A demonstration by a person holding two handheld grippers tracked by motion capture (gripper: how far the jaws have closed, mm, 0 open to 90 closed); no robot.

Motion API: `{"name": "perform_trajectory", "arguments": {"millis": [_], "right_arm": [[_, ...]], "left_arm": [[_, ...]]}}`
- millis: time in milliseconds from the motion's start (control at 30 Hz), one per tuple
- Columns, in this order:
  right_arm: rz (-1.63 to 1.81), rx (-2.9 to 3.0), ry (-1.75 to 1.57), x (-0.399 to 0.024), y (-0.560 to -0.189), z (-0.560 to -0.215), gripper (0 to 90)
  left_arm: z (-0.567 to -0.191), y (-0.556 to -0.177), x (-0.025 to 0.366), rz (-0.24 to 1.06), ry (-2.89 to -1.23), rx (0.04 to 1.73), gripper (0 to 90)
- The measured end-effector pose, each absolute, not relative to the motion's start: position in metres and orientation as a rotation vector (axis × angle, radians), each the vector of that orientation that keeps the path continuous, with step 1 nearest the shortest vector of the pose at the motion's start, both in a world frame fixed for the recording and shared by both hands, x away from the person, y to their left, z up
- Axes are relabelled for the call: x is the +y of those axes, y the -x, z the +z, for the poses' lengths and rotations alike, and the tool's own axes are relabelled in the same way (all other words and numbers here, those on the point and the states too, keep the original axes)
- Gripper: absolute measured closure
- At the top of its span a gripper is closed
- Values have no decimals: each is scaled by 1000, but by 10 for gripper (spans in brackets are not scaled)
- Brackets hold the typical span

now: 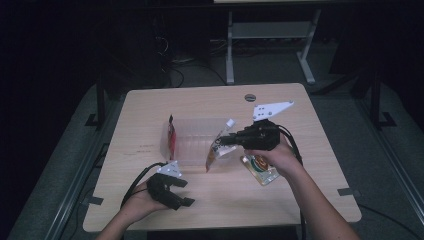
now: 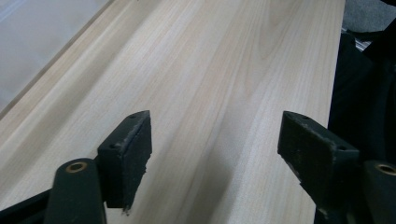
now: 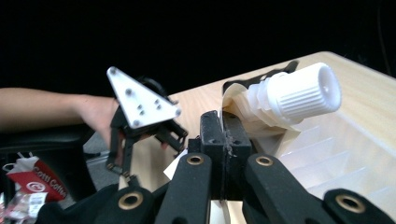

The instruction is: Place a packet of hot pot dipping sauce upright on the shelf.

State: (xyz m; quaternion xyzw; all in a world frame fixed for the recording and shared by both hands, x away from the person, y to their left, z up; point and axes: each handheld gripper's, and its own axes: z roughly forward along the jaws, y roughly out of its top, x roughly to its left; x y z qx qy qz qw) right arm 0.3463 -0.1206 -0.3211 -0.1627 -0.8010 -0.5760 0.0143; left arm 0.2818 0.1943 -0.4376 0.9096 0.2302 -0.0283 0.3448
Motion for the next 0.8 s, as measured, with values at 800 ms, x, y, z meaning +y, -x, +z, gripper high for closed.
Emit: {"name": "perform_trajectory", "arguments": {"millis": [800], "right_arm": [[-1788, -2517, 728, -146, -399, -338, 895]], "left_arm": [[-442, -285, 197, -89, -2366, 617, 210]]}}
